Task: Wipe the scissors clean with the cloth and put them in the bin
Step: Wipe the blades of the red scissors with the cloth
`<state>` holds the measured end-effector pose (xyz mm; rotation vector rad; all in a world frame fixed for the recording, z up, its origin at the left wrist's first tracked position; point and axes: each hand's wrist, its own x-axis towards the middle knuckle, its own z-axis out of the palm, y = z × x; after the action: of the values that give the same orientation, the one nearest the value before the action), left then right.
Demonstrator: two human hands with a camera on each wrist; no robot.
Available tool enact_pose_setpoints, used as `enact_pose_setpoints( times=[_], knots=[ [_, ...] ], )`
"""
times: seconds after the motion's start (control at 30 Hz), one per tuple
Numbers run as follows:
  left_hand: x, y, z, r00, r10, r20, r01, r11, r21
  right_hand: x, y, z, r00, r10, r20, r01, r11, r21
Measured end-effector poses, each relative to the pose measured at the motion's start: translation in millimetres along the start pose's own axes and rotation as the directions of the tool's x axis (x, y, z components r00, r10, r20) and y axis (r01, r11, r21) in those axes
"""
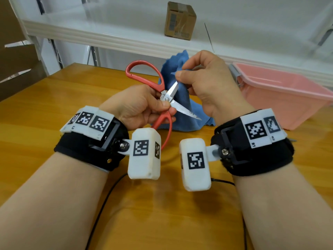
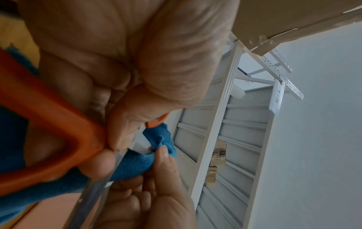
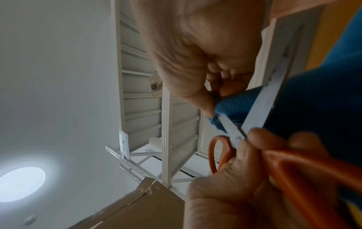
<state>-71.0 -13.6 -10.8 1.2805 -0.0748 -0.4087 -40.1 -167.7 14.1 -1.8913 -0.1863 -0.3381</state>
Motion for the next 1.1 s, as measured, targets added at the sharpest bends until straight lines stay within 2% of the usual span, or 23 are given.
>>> enact_pose_setpoints(
  times=[0.37,0.5,0.57,0.7,0.8,0.93,1.1],
  knots=[
    [-2,0,4,0.998,-0.059,-0.008,0.059,0.998,-0.001,4,9,3,0.994,0.067,-0.087,-0.066,0.998,0.010],
    [-4,0,1,0.997,-0.080,-0.016,0.080,0.997,0.013,10,12,-12,0.970,0.031,-0.243,-0.039,0.999,-0.027],
    [-3,2,-1,0.997,-0.077,-0.011,0.077,0.997,-0.017,13,13,-25,0.960,0.035,-0.277,-0.040,0.999,-0.012],
    [-4,3,-2,0.997,-0.083,-0.010,0.082,0.995,-0.059,12,10,-32,0.986,0.042,-0.164,-0.046,0.999,-0.019],
    [-4,3,-7,0.997,-0.066,-0.036,0.063,0.994,-0.085,8,2,-29,0.994,-0.028,-0.103,0.020,0.997,-0.076],
    [0,3,-14,0.997,-0.057,-0.051,0.050,0.991,-0.124,4,-5,-30,0.982,-0.153,-0.112,0.130,0.973,-0.193],
    [4,0,-14,0.998,-0.027,-0.062,0.020,0.995,-0.102,-2,-9,-15,0.971,-0.226,0.084,0.241,0.910,-0.337]
  ],
)
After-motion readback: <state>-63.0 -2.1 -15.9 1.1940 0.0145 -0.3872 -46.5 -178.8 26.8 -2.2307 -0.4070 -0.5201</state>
